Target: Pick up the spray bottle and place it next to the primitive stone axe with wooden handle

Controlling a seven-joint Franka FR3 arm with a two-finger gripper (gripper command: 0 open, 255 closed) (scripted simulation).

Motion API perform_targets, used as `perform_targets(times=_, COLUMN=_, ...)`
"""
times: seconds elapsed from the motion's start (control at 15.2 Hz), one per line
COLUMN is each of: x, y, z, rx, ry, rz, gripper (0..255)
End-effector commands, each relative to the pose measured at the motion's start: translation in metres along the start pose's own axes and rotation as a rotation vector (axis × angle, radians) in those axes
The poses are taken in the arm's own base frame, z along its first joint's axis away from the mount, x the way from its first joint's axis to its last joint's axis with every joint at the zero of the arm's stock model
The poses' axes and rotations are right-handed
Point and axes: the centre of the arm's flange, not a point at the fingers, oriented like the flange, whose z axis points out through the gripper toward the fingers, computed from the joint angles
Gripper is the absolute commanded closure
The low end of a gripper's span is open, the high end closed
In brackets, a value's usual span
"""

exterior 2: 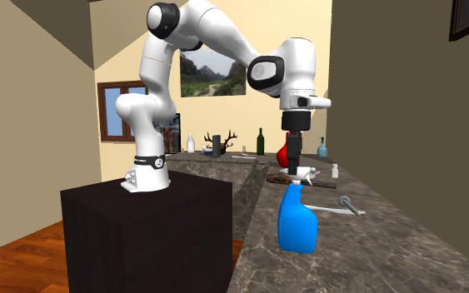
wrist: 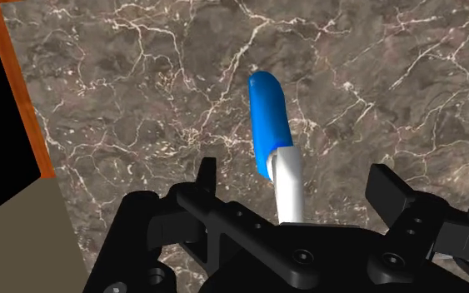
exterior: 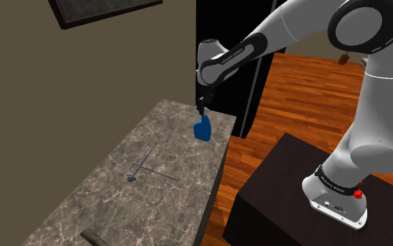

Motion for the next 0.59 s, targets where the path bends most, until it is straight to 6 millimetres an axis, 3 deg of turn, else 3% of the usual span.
perform_targets(times=0.0, x=-0.0003, y=0.0005, z=0.0104, rx=0.0, ry=0.001, rz=0.0, gripper=0)
perform_targets(times=0.13, x=-0.0003, y=0.0004, z=0.0187, rx=0.0, ry=0.001, rz=0.0, gripper=0)
perform_targets(times=0.53, x=-0.0003, y=0.0005, z=0.0188, rx=0.0, ry=0.001, rz=0.0, gripper=0)
